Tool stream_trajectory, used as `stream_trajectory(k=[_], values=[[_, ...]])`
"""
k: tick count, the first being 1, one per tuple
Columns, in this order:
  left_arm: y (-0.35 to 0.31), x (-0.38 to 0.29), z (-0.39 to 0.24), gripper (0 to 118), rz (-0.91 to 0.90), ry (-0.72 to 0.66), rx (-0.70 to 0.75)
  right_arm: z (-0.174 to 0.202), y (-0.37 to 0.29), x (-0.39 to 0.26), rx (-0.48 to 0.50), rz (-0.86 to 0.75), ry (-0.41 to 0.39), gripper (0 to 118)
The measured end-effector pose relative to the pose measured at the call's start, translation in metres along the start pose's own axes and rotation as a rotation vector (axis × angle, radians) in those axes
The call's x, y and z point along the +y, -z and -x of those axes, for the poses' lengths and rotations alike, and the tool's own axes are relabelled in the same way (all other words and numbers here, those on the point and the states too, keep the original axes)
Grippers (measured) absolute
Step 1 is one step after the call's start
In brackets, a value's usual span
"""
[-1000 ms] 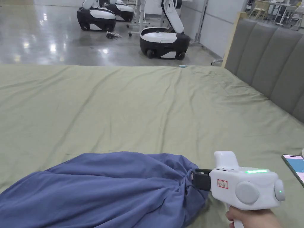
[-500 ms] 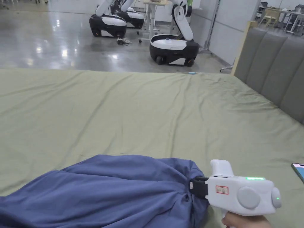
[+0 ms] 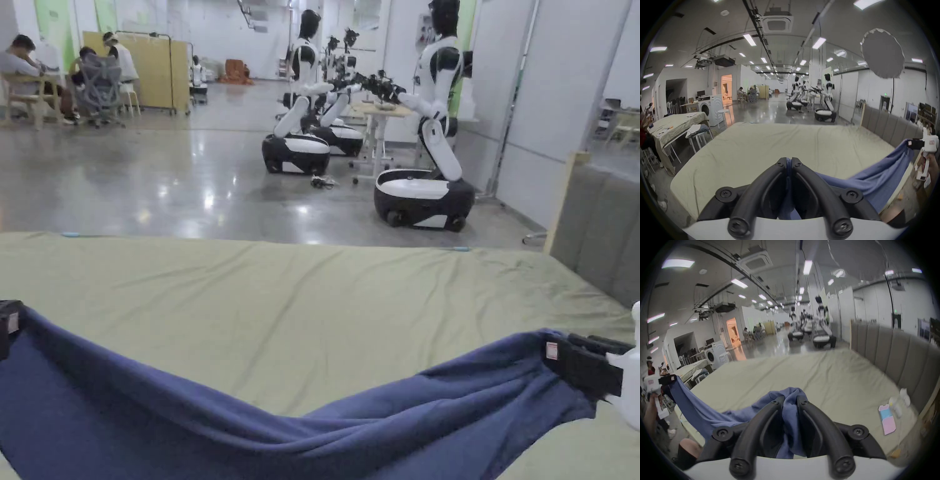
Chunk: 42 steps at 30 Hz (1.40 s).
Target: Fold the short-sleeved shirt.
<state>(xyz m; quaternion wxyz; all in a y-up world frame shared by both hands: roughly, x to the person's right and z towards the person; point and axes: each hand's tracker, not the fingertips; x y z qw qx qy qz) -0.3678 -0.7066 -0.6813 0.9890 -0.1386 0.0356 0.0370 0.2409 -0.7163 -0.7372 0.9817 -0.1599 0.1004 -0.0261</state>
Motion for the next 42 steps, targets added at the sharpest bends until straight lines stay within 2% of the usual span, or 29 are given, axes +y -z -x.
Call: stream_trajectory(k=[2,4,7,14,17,20,23,26,29,35,40,42], values=[[0.000,0.023,0.001,3,-0.019,-0.029,0.018,0.012,-0.008,0.028,-0.042,-0.058,-0.039,16],[0.000,0.044,-0.001,3,-0.059,-0.008,0.064,0.018,-0.011,0.056,-0.078,-0.094,-0.010,16],[0.009,0.068,0.011,3,-0.102,0.031,0.140,0.024,-0.014,0.090,-0.138,-0.160,-0.027,16],[0.037,0.112,0.045,3,-0.130,-0.052,0.223,0.020,0.009,0.146,-0.187,-0.223,-0.024,16],[0.061,0.133,0.046,3,-0.128,-0.051,0.238,0.028,0.030,0.168,-0.223,-0.245,-0.074,16],[0.092,0.156,0.038,3,-0.143,0.041,0.301,0.029,0.059,0.193,-0.223,-0.256,-0.082,16],[0.123,0.183,0.024,3,-0.178,0.114,0.330,0.032,0.090,0.219,-0.264,-0.286,-0.104,16],[0.156,0.214,0.014,3,-0.205,0.135,0.345,0.023,0.132,0.245,-0.315,-0.319,-0.143,16],[0.189,0.240,0.006,3,-0.235,0.124,0.350,0.013,0.166,0.266,-0.350,-0.354,-0.142,16],[0.256,0.247,-0.014,3,-0.233,0.114,0.357,-0.006,0.224,0.280,-0.390,-0.349,-0.147,16],[0.317,0.200,-0.016,3,-0.215,0.120,0.366,-0.015,0.270,0.235,-0.402,-0.308,-0.125,16],[0.336,0.173,-0.017,3,-0.151,0.108,0.362,-0.021,0.289,0.211,-0.408,-0.270,-0.113,16]])
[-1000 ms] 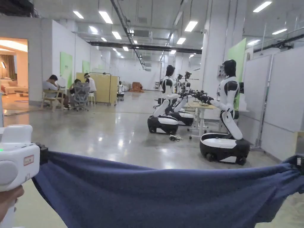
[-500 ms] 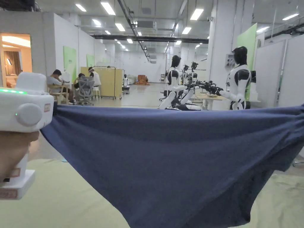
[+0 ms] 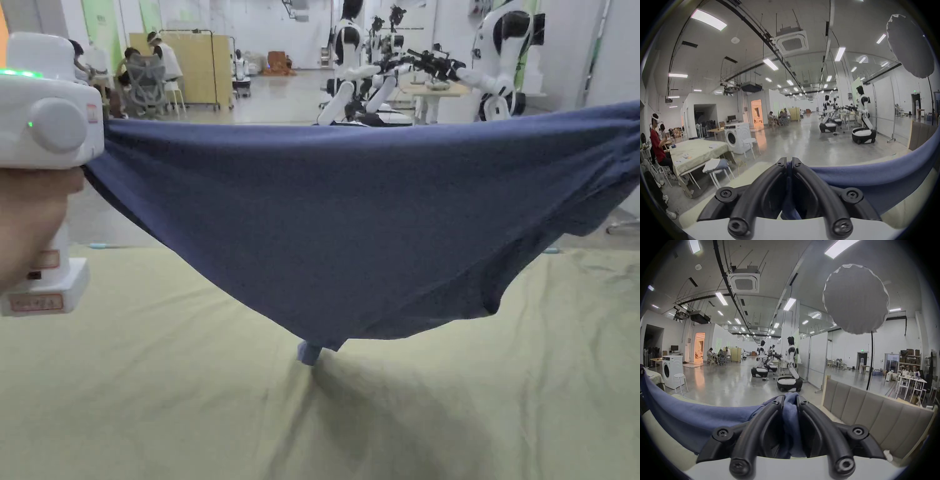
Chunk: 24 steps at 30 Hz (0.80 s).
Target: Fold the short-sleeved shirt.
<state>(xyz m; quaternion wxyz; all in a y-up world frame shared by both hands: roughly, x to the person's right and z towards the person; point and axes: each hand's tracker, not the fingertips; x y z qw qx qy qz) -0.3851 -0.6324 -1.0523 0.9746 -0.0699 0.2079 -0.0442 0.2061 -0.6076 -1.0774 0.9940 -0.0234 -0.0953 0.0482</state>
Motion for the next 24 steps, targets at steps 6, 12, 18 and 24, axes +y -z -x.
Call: stream_trajectory(k=[6,12,18,24], values=[[0.010,-0.106,-0.028,3,0.109,0.127,-0.025,0.011,0.015,-0.106,0.010,0.164,-0.031,16],[-0.025,-0.190,-0.032,3,0.243,0.076,-0.078,0.007,-0.017,-0.175,0.047,0.224,-0.051,16],[-0.095,-0.229,-0.011,3,0.274,0.085,-0.107,-0.008,-0.096,-0.213,0.113,0.266,-0.092,16],[-0.182,-0.243,0.027,3,0.294,0.062,-0.130,-0.038,-0.201,-0.228,0.177,0.276,-0.093,16]])
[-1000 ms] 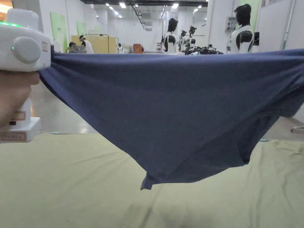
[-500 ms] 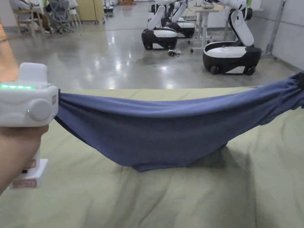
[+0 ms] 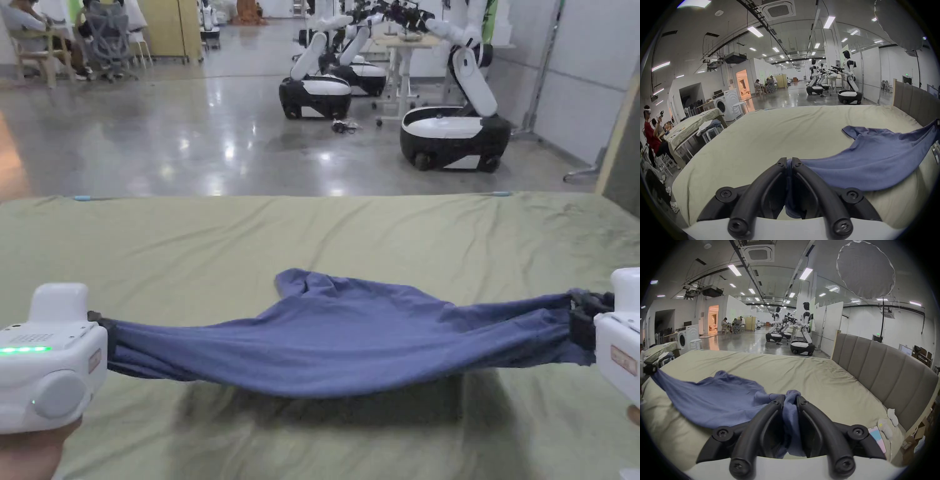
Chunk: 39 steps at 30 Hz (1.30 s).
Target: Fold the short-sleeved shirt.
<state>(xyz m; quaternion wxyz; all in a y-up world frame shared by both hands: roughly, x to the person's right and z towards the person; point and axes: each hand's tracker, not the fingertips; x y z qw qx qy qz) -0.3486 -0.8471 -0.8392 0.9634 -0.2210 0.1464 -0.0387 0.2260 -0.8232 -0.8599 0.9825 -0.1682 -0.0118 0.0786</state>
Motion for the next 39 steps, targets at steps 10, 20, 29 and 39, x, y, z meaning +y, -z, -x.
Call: stream_trajectory(k=[10,20,29,39], values=[[-0.114,-0.088,0.037,3,0.094,0.047,-0.097,-0.030,-0.120,-0.102,0.034,0.099,-0.084,16],[-0.105,-0.161,0.044,4,0.321,0.146,-0.168,-0.030,-0.119,-0.181,0.023,0.346,-0.151,16],[-0.180,-0.140,0.070,113,0.175,-0.056,-0.145,-0.028,-0.166,-0.147,-0.004,0.252,0.020,116],[-0.301,-0.131,0.076,0,-0.006,-0.205,-0.098,0.081,-0.226,-0.050,0.350,-0.042,0.048,0]])
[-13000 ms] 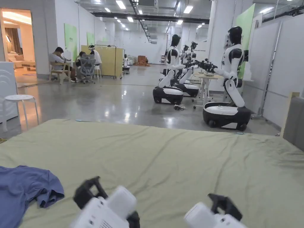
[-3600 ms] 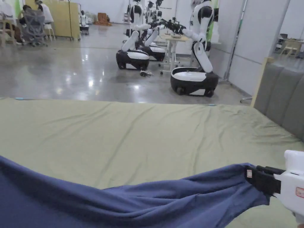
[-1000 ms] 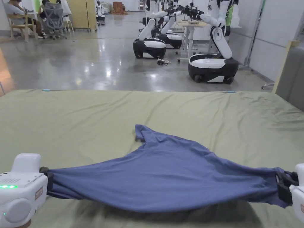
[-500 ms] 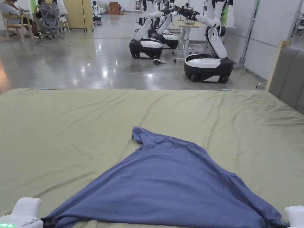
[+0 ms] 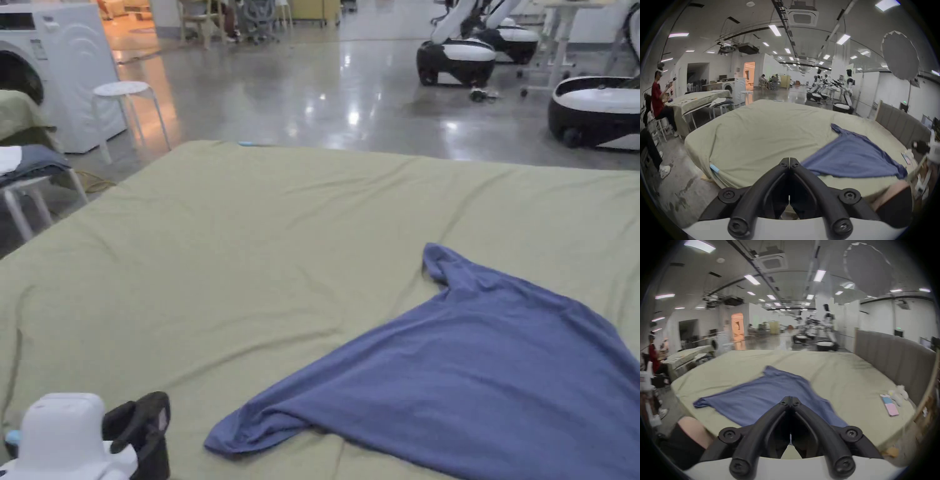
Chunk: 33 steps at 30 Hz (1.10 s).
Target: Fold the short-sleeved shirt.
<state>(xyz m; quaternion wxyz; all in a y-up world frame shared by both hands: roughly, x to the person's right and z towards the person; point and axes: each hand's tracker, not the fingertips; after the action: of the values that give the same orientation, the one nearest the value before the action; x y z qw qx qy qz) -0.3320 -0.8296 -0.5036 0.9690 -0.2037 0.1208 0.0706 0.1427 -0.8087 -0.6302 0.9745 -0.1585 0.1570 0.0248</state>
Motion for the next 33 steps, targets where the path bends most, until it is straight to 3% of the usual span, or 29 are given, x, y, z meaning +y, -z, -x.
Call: stream_trajectory(k=[1,3,6,7,8,9,10,11,14,16,18,19,21,23,27,30,33], values=[[0.010,-0.005,-0.002,0,0.056,0.046,-0.055,0.012,0.004,0.007,0.036,0.003,-0.013,0],[0.027,-0.017,-0.006,0,0.113,0.053,-0.016,0.033,0.012,0.016,0.072,-0.015,-0.066,0],[0.072,-0.024,0.004,2,0.219,-0.109,-0.047,0.051,0.022,0.023,0.118,-0.022,-0.083,0],[0.090,-0.025,0.007,20,0.250,-0.142,-0.006,0.056,0.025,0.026,0.128,-0.017,-0.076,0],[0.108,-0.026,0.010,49,0.275,-0.165,0.003,0.060,0.028,0.027,0.145,-0.010,-0.069,0],[0.125,-0.027,0.010,90,0.270,-0.196,0.010,0.062,0.029,0.028,0.160,-0.002,-0.060,0],[0.141,-0.030,0.011,105,0.280,-0.203,0.015,0.064,0.030,0.030,0.169,0.002,-0.051,0],[0.154,-0.033,0.011,107,0.297,-0.218,0.021,0.055,0.032,0.026,0.169,0.007,-0.049,0],[0.187,-0.045,0.007,103,0.364,-0.262,0.058,0.054,0.034,0.025,0.164,0.018,-0.058,0],[0.199,-0.057,0.001,62,0.395,-0.269,0.024,0.051,0.038,0.026,0.173,0.036,-0.047,0],[0.194,-0.064,-0.017,47,0.382,-0.115,0.147,0.046,0.043,0.027,0.150,0.059,-0.038,0],[0.189,-0.066,-0.023,35,0.335,-0.063,0.106,0.042,0.046,0.025,0.135,0.056,-0.038,0],[0.184,-0.065,-0.025,2,0.354,-0.072,0.096,0.034,0.053,0.029,0.122,0.062,-0.025,0],[0.181,-0.060,-0.025,1,0.354,-0.100,0.045,0.030,0.062,0.031,0.127,0.067,-0.017,0],[0.172,-0.052,-0.038,1,0.334,-0.010,-0.005,0.023,0.091,0.041,0.159,0.091,-0.065,0],[0.162,-0.046,-0.050,1,0.290,0.065,-0.032,0.007,0.141,0.049,0.176,0.106,-0.080,0],[0.151,-0.037,-0.050,1,0.252,0.081,-0.039,-0.011,0.223,0.055,0.154,0.256,-0.170,3]])
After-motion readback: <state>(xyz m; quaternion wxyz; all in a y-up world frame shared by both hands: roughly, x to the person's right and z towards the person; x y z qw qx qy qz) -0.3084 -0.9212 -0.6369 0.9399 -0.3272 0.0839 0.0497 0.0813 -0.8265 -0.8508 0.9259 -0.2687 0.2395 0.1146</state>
